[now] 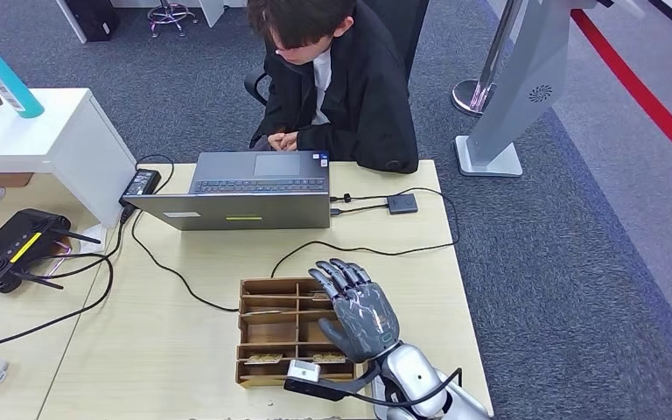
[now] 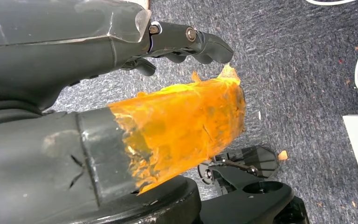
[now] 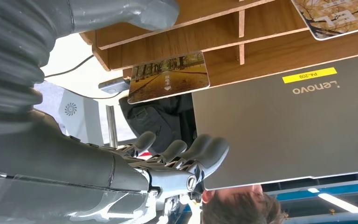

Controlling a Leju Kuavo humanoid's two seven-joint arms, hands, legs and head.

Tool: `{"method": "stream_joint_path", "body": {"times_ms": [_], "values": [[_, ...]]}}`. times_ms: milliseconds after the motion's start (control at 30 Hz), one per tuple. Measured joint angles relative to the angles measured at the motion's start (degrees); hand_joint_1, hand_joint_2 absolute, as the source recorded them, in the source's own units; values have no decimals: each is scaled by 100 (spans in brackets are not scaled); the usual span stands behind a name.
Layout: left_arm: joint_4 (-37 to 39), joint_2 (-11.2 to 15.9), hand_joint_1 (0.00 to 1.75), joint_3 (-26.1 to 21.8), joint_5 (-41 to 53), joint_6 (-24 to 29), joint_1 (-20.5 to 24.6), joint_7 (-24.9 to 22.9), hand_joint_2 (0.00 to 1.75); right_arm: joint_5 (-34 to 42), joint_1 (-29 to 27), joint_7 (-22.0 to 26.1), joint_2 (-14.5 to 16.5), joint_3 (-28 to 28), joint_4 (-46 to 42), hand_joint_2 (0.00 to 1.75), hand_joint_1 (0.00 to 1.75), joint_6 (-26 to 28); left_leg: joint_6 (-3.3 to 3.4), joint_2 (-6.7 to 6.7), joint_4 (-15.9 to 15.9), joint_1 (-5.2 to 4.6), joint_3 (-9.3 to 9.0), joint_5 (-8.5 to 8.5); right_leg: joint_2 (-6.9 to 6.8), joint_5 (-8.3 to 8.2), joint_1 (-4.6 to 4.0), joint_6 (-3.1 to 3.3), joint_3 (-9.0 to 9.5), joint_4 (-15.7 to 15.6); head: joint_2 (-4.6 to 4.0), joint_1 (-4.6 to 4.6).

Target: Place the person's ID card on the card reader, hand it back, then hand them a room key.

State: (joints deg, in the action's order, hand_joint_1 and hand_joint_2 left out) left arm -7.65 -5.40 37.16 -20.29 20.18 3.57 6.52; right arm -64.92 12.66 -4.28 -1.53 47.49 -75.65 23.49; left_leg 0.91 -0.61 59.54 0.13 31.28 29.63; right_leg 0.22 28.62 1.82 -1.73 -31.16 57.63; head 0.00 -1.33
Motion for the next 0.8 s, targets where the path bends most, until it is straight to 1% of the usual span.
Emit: {"method": "stream_joint_path", "body": {"times_ms": [133, 267, 567, 733, 800], "values": [[0, 0, 0, 0, -5, 0, 0, 1, 0, 1, 1, -13, 0, -10, 1, 175, 53, -17, 0, 0, 0, 0, 0, 0, 0, 0, 0, 0, 0, 0, 0, 0], [0, 0, 0, 0, -9, 1, 0, 1, 0, 5, 2, -14, 0, -39, 0, 175, 64, -56, 0, 0, 0, 0, 0, 0, 0, 0, 0, 0, 0, 0, 0, 0], [0, 0, 0, 0, -13, 1, 0, 2, 0, 13, 2, -31, 0, -80, 0, 175, 64, -74, 0, 0, 0, 0, 0, 0, 0, 0, 0, 0, 0, 0, 0, 0], [0, 0, 0, 0, -13, 1, 0, 2, 0, 13, 3, -31, 0, -81, 0, 175, 57, -77, 0, 0, 0, 0, 0, 0, 0, 0, 0, 0, 0, 0, 0, 0], [0, 0, 0, 0, -15, 1, 0, 2, 0, 13, 3, -33, 0, -83, 0, 175, 60, -79, 0, 0, 0, 0, 0, 0, 0, 0, 0, 0, 0, 0, 0, 0]]}}
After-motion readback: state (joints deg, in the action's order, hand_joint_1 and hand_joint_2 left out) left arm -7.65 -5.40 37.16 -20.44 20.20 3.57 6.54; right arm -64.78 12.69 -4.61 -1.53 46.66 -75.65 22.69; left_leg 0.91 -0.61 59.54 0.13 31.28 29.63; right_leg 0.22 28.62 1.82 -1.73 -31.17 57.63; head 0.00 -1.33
